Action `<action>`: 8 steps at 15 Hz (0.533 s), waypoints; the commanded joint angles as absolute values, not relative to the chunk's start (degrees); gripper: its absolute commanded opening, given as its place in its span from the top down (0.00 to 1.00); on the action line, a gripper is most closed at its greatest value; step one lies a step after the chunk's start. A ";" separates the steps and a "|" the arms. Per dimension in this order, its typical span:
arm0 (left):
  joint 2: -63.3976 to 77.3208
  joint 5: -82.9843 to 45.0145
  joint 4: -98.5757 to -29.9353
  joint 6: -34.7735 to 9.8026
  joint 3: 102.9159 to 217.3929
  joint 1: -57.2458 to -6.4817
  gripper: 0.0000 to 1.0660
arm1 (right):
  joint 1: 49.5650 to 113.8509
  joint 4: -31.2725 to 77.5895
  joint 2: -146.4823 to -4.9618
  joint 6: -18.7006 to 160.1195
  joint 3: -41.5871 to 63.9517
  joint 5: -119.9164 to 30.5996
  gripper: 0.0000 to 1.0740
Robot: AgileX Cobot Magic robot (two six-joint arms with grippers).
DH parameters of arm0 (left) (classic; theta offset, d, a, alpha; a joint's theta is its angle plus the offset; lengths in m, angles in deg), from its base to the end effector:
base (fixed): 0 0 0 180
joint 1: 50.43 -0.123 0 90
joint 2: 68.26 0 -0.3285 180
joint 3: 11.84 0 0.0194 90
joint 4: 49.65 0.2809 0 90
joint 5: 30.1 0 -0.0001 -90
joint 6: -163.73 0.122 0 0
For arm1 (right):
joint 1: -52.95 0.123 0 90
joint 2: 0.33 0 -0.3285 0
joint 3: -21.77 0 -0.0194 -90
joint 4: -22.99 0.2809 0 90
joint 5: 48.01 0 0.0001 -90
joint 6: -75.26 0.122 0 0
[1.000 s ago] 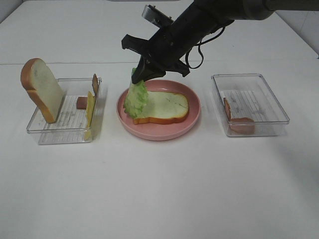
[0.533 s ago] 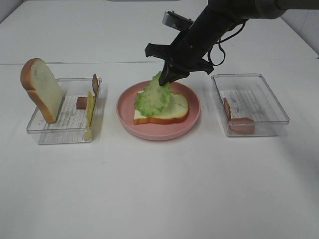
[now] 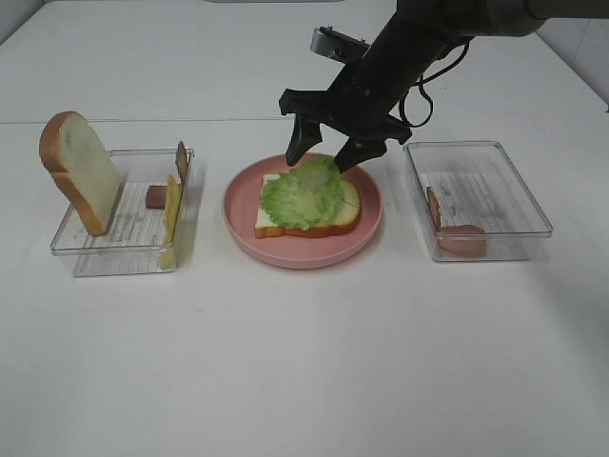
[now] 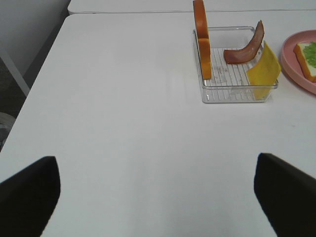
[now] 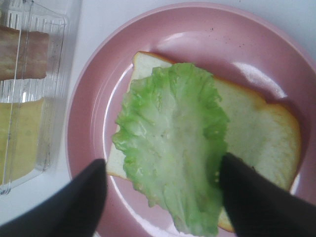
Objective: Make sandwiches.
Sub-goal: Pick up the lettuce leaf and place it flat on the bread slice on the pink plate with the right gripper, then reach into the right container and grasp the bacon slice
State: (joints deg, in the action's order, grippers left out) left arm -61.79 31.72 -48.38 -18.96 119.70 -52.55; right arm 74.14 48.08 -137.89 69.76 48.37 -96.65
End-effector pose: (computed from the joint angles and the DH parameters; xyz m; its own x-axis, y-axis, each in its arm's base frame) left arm 0.0011 0.0024 0.2823 -0.4474 -0.0531 -0.8928 -0.0708 0.9972 -0.0238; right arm 0.5055 0.2376 0.1560 -0.9322 -0.1553 -0.3270 -0.2765 0.8884 0.3663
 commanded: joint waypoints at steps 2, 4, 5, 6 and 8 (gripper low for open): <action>-62.65 31.49 -47.98 -18.85 119.53 -52.38 0.04 | 74.26 45.10 -135.20 70.11 48.31 -99.75 0.08; -62.65 31.49 -47.98 -18.85 119.53 -52.38 0.04 | 74.26 43.84 -133.30 71.88 48.31 -100.67 0.08; -62.65 31.49 -47.98 -18.85 119.53 -52.38 0.04 | 74.26 42.75 -131.59 73.20 48.31 -101.41 0.08; -62.65 31.49 -47.98 -18.85 119.53 -52.38 0.04 | 74.26 42.41 -130.67 73.72 48.31 -101.64 0.08; -62.65 31.49 -47.98 -18.85 119.53 -52.38 0.04 | 74.26 41.72 -125.97 75.61 48.31 -102.56 0.08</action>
State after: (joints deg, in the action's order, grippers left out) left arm -61.79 31.72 -48.38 -18.96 119.70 -52.55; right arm 74.14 42.12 -127.06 75.26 48.37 -102.15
